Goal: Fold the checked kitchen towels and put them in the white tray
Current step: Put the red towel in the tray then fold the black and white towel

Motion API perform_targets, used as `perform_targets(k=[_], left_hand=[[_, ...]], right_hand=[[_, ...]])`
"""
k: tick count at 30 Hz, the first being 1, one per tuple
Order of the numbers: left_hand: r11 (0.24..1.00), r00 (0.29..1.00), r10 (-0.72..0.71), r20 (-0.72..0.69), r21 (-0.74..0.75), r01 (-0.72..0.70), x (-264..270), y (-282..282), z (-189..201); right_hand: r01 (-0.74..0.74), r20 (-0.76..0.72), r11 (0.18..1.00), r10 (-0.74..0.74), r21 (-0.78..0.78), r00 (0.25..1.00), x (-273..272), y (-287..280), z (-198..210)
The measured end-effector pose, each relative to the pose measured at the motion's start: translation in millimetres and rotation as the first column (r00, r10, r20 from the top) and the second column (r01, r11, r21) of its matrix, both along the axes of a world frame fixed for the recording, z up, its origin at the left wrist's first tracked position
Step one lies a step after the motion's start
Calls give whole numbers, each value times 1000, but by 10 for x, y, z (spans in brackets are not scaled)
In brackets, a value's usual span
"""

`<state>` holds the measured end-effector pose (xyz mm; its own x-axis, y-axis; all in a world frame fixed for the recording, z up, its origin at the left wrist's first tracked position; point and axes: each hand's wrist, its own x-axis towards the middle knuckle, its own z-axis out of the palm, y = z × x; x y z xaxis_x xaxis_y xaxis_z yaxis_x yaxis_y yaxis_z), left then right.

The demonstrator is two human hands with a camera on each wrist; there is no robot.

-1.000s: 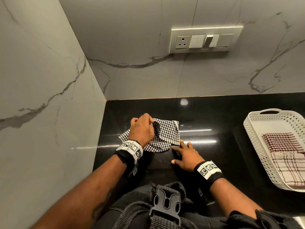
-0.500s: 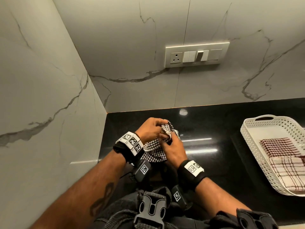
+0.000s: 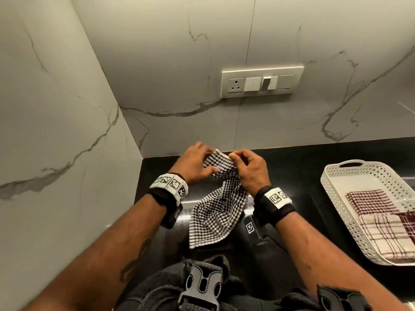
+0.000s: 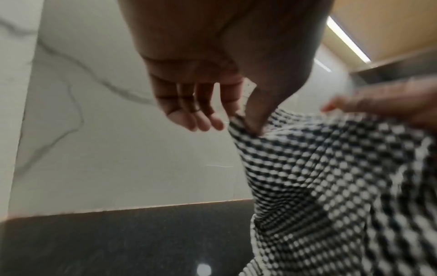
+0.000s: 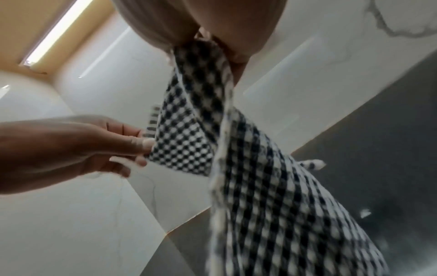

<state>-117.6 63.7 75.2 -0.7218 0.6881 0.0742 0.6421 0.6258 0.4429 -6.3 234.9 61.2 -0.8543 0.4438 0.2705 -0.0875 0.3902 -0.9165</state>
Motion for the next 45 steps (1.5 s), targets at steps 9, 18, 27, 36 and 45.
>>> perform_targets(k=[9, 18, 27, 36, 45], left_hand=[[970, 974, -221, 46, 118, 214, 63, 131, 32], [957, 993, 121, -6, 265, -115, -396, -263, 386], [955, 958, 286, -38, 96, -281, -529, -211, 513], [846, 866, 448, -221, 419, -331, -810, 69, 701], [756, 795, 604, -60, -272, -595, -914, -555, -585]], right_hand=[[-267, 181, 964, 261, 10, 948, 82, 135, 92], [-61, 399, 880, -152, 472, 904, 333, 552, -37], [233, 330, 816, -451, 529, 829, 350, 1099, 177], [303, -218, 664, -211, 683, 953, 861, 785, 908], [-669, 713, 600, 221, 438, 665, 920, -675, -434]])
